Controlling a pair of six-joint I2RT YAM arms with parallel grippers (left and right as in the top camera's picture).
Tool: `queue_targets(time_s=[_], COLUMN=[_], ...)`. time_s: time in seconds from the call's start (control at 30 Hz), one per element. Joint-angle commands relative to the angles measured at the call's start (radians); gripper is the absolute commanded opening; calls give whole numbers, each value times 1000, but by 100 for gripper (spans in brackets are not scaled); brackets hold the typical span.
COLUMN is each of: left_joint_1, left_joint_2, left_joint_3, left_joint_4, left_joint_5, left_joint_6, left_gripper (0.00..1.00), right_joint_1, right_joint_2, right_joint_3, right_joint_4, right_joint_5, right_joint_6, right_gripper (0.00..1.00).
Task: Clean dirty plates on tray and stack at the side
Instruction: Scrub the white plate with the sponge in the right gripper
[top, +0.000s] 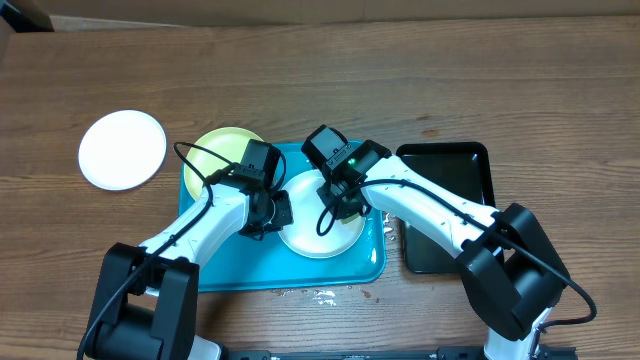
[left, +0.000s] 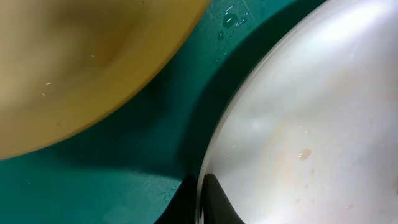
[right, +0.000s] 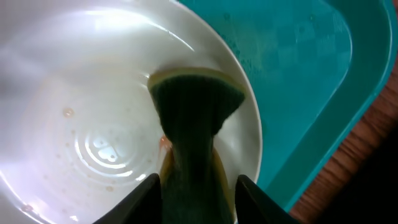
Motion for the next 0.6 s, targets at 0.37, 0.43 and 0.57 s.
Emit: queue_targets(time_s=[0.37, 0.43, 0.57], left_joint_1=[-3, -3, -3], left_joint_2=[6, 6, 6], left_joint_3=[-7, -7, -7], left_joint_4=[-12, -12, -12], left_joint_5=[0, -1, 0], left_joint_6=[10, 10, 13], left_gripper=[4, 4, 4], right_joint_1=[-1, -2, -2], right_joint_2=[6, 15, 52], right_joint_3=[0, 0, 0], right_joint_4=[40, 40, 40], right_joint_5=[-6, -6, -6], right_joint_6=[19, 19, 19], right_gripper=[38, 38, 31])
